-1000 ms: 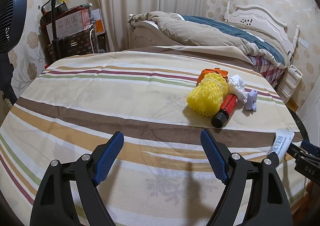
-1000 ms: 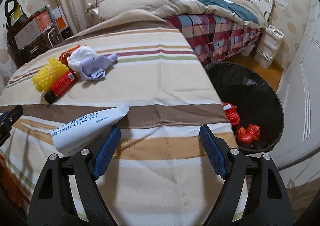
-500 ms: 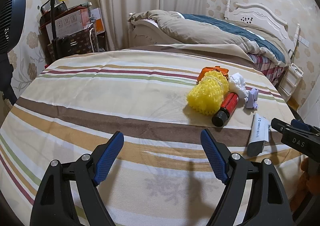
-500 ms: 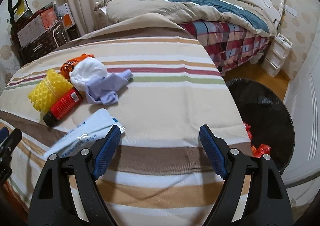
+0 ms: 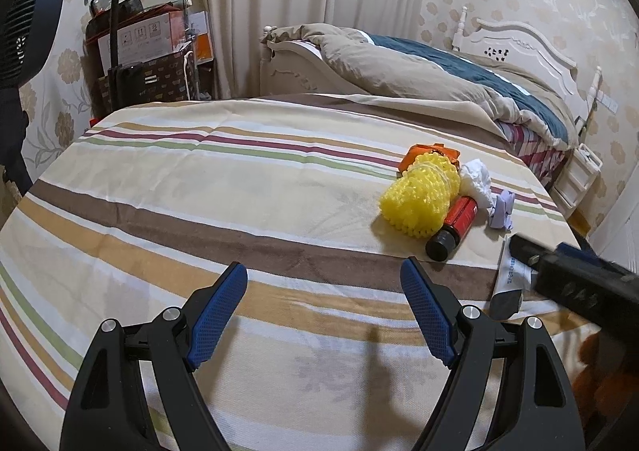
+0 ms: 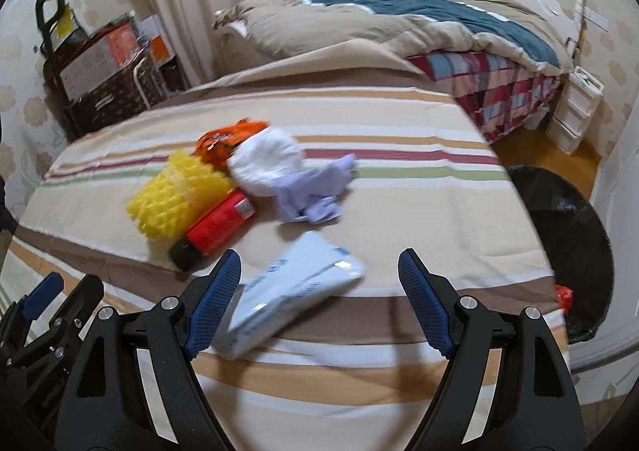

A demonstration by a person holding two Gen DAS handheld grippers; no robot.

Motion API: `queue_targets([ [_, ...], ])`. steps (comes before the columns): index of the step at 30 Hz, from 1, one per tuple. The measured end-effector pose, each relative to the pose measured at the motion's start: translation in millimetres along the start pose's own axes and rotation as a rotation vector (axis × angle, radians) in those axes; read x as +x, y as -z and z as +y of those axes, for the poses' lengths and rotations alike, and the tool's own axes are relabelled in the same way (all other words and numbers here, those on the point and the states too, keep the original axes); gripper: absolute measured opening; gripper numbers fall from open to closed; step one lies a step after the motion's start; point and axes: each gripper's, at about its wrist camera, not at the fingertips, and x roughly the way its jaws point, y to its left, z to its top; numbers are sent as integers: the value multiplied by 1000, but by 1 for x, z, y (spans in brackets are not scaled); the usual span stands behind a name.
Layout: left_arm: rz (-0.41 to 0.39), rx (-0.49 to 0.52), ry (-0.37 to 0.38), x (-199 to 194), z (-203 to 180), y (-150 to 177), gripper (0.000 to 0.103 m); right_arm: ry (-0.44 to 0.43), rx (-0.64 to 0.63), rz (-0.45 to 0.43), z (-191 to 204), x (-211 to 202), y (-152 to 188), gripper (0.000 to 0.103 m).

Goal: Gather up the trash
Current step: 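Grasp the white flat packet with the right tool, then grasp the yellow foam net with the left tool while the right tool holds the packet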

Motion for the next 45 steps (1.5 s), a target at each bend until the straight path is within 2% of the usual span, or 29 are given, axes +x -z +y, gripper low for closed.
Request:
queue_targets([
  [4,-1,-4,7,-1,1,0,79,7,-32,38,7,7,10,79],
  [13,5,21,10,0,-3,0,79,28,5,46,-19,2,21,79],
  [16,7,30,10,1,-6,0,79,16,1,47,-20,4,20,75],
  [21,5,43,26,2,-9,-2,81,4,-50,37,-13,5,18,49],
  [26,0,58,48,3,-15,-3,81,11,-78,25,-16,3,20,29],
  [32,3,75,68,11,-25,-9,82,25,-46,19,-36,4,16,27],
  [45,16,142,48,32,-49,-26,82,42,-2,13,-66,19,-4,28],
])
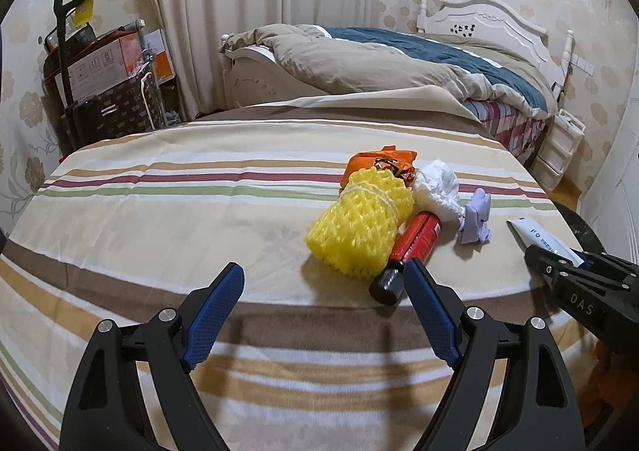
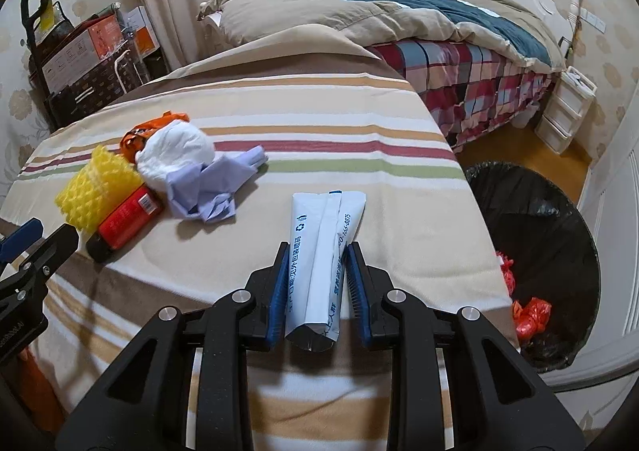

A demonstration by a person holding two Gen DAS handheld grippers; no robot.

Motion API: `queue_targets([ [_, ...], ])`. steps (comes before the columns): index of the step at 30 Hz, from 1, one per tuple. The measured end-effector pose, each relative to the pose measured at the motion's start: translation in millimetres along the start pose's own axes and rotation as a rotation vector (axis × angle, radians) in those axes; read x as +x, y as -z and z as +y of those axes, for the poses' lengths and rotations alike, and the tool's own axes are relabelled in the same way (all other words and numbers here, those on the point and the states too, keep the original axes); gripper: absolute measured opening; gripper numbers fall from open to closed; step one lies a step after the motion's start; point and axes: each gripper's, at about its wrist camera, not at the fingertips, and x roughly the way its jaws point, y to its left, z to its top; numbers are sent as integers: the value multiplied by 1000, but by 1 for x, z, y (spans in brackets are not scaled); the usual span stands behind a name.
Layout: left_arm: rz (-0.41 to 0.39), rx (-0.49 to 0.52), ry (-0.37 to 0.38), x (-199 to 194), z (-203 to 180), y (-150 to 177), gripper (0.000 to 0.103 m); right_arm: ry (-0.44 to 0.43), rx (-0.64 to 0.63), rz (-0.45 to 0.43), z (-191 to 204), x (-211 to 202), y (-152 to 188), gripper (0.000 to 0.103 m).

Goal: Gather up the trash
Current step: 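Grasp the yellow foam net with the left tool while the right tool holds the packet, then carry the packet and yellow net over the black bin with both tools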

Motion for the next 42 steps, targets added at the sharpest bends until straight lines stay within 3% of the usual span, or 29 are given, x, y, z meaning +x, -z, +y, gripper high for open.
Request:
queue_targets([
  [20,61,13,11,32,3,-23,82,-16,25,1,-8,13,-17,29],
  [22,64,14,23,33,2,-23,76,-17,25,1,-8,14,-18,29],
  [26,89,24,47,37,2,-21,53,-15,26,0,-8,13,-18,29],
  [36,55,47,55,26,0,-15,46,-23,51,-10,-10,10,-13,27],
  [42,48,8,47,18,10,-11,46,-25,62,-12,-11,5,-7,27],
])
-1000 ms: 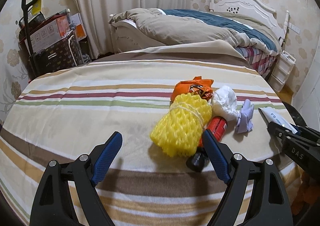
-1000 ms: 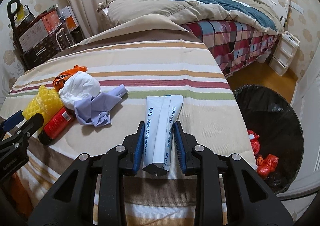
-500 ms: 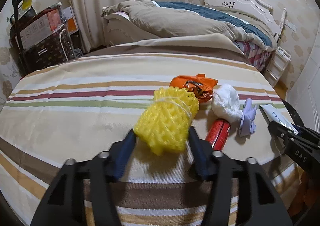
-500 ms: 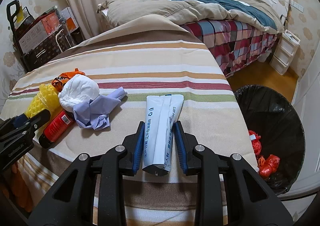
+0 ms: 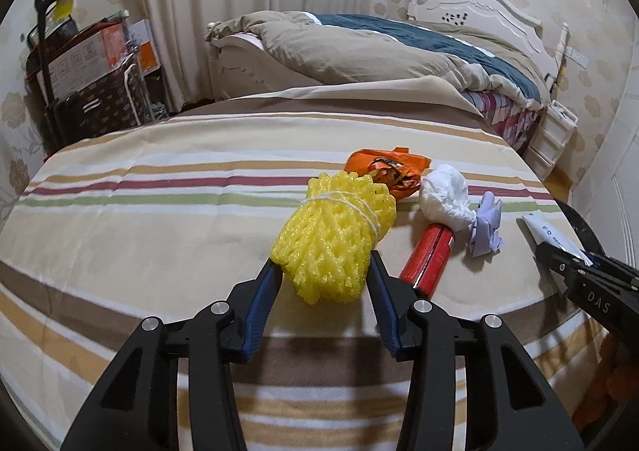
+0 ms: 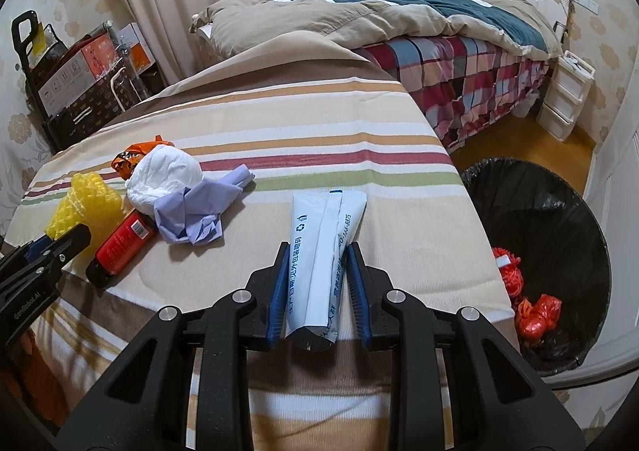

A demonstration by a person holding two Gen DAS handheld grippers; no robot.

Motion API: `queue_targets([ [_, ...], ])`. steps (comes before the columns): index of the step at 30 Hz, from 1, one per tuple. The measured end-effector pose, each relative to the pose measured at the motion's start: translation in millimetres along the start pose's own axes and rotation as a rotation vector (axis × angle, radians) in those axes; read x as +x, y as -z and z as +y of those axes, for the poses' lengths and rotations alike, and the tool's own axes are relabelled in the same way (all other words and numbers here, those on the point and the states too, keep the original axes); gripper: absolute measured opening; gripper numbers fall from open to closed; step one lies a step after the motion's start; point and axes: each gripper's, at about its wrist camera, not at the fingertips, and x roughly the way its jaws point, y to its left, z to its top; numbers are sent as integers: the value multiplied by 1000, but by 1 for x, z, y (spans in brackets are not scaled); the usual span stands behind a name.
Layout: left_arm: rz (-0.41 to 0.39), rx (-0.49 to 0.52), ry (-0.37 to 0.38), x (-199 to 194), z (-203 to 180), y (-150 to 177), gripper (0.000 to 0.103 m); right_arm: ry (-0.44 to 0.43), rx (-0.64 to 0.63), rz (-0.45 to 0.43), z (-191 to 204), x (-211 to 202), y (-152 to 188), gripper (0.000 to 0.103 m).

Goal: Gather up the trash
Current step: 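Carry the packet and yellow net over the black bin with both tools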

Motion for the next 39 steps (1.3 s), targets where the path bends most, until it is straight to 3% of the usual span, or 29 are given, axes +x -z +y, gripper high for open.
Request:
queue_targets([
  [9,-28,-26,8,-23,2,9,46,-1,9,-13,-1,-16,15,27],
  [16,-48,-2,59,-37,-20,13,46,11,30,-47,-12,-37,20,27],
  [32,-51,148,245,-33,-141,7,46,149,175,-138,-107,-78,24,27],
  [39,-38,202,285,-20,-188,4,46,194,245,-146,-155,-78,26,27],
])
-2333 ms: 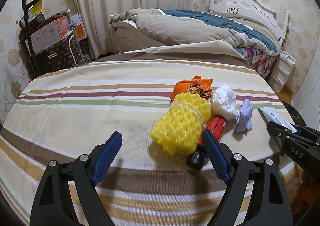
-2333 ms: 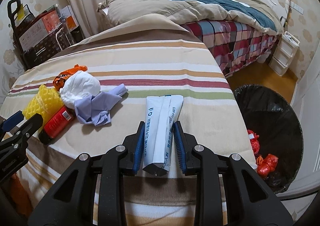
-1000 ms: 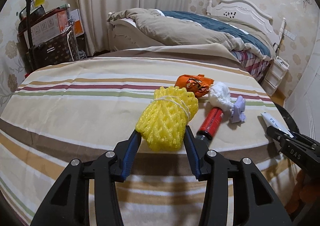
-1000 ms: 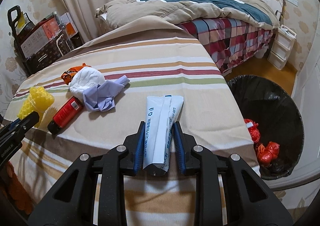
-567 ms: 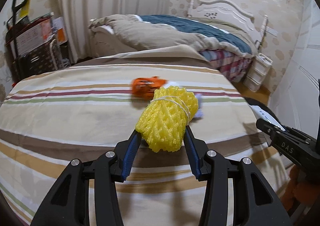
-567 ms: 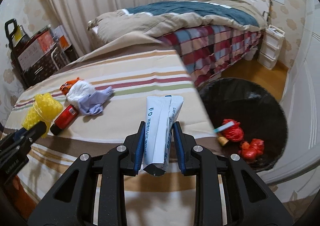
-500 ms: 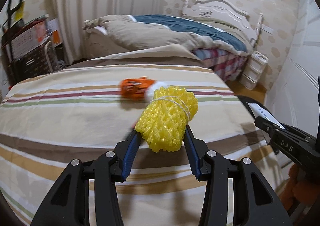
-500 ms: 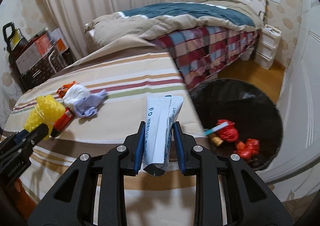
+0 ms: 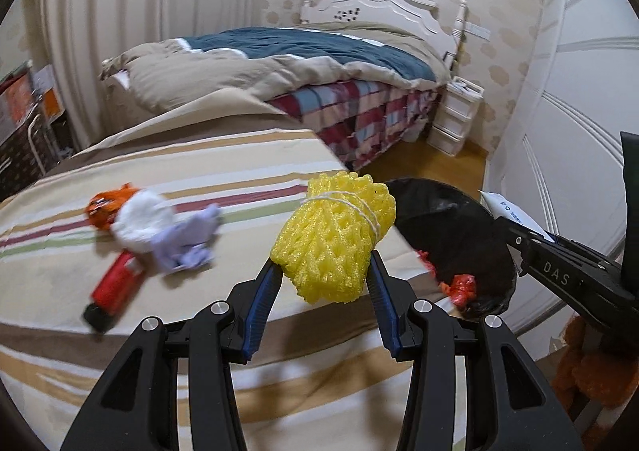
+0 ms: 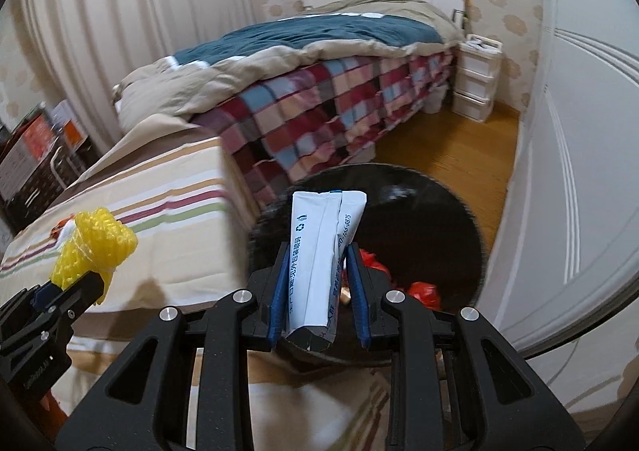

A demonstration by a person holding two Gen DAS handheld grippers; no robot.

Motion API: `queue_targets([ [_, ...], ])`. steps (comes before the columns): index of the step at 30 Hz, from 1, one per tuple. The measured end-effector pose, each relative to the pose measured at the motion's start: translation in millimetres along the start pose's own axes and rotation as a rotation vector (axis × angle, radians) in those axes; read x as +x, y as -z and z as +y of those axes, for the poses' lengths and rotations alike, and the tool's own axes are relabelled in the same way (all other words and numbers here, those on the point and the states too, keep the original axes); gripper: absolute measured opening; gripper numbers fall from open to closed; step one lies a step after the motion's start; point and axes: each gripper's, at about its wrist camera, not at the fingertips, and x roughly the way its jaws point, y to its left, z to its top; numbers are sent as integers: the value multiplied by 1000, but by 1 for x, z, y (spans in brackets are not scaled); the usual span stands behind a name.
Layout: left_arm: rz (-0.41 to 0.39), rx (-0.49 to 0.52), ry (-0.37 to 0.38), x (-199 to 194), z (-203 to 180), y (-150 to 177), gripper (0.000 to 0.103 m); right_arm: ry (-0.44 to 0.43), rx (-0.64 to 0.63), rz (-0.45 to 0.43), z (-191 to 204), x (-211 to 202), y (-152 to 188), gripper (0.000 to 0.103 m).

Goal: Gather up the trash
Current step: 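Carry the packet and yellow net over the black bin with both tools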

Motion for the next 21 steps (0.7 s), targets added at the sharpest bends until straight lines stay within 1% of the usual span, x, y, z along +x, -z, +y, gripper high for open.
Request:
queue_targets([
  [8,18,34,1,31,-30,-16,46,28,40,4,-34,15,-7,27],
  [21,56,98,0,77,-73,-32,47,40,78,23,-62,45,-15,27],
])
